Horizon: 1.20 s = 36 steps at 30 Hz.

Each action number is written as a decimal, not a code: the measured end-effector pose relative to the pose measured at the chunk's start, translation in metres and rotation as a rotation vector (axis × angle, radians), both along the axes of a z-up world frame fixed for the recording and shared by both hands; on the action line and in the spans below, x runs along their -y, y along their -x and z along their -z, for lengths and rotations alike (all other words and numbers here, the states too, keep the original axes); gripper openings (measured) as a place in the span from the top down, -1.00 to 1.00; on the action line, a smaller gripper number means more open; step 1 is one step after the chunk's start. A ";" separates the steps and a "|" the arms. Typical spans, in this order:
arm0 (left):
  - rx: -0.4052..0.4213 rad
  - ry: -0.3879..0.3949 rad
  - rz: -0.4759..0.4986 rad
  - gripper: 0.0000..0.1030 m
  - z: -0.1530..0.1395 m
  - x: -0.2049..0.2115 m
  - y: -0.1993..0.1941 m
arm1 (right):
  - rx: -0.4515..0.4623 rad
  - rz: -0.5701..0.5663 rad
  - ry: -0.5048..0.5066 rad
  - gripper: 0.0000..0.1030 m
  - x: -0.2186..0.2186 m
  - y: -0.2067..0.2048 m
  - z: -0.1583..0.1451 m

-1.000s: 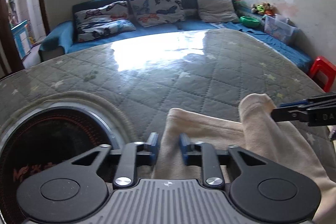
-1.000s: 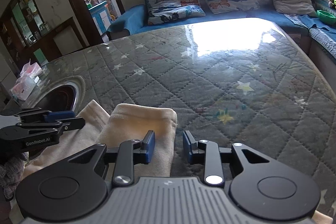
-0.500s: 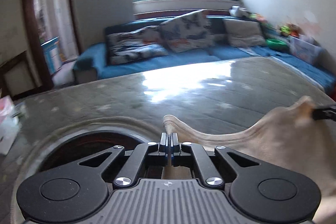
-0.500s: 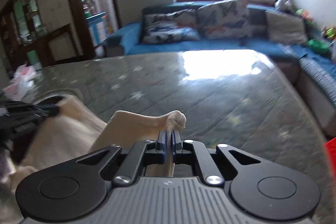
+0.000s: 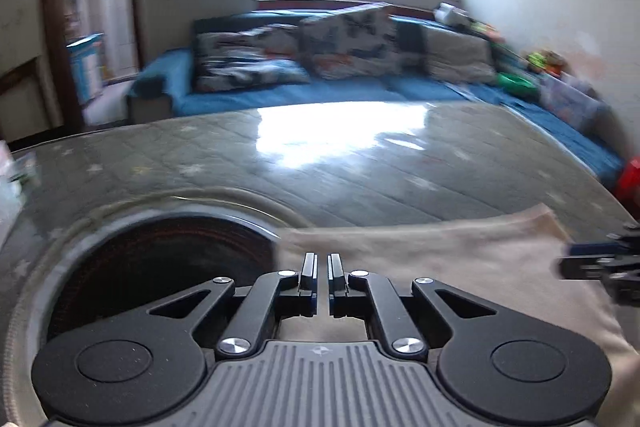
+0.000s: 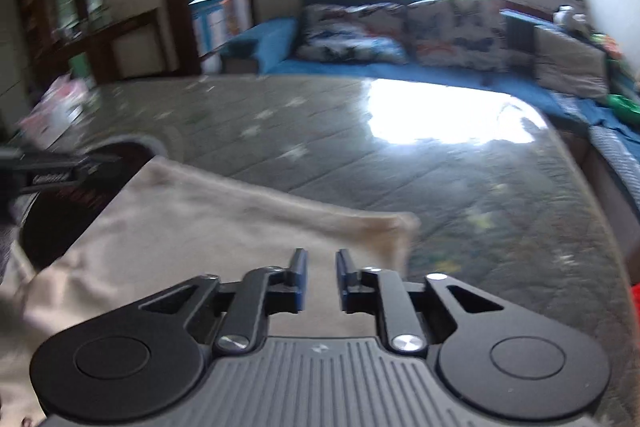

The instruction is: Fold clothes

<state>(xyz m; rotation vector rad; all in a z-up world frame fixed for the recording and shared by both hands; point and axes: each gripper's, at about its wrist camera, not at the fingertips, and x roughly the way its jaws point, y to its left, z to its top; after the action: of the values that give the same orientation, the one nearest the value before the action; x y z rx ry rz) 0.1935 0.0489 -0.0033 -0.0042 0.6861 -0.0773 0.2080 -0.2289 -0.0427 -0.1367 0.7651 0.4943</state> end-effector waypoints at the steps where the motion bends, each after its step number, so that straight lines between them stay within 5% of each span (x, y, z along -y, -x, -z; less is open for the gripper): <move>1: -0.009 -0.002 0.025 0.89 0.001 0.006 0.003 | -0.007 -0.026 0.008 0.57 -0.005 0.005 0.001; 13: -0.071 -0.056 0.120 0.79 0.021 0.034 0.016 | -0.020 -0.325 0.062 0.55 -0.019 0.119 -0.024; 18: -0.074 -0.050 0.108 0.76 0.023 0.032 0.017 | -0.046 -0.470 0.071 0.32 -0.023 0.165 -0.032; 25: -0.074 -0.063 0.102 0.72 0.024 0.034 0.016 | 0.041 -0.577 0.182 0.29 -0.055 0.192 -0.015; 28: -0.073 -0.066 0.098 0.63 0.024 0.033 0.016 | 0.066 -0.575 0.192 0.33 -0.065 0.190 -0.008; 31: -0.071 -0.062 0.097 0.61 0.025 0.032 0.016 | 0.060 -0.575 0.200 0.87 -0.069 0.188 -0.004; 36: -0.067 -0.058 0.098 0.59 0.026 0.030 0.016 | 0.021 -0.619 0.179 0.96 -0.062 0.196 -0.012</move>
<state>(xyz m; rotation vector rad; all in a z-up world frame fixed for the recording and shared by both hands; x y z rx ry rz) 0.1773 0.0185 -0.0290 0.0832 0.7550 -0.1517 0.0119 -0.1670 -0.0309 -0.5545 0.7397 1.0075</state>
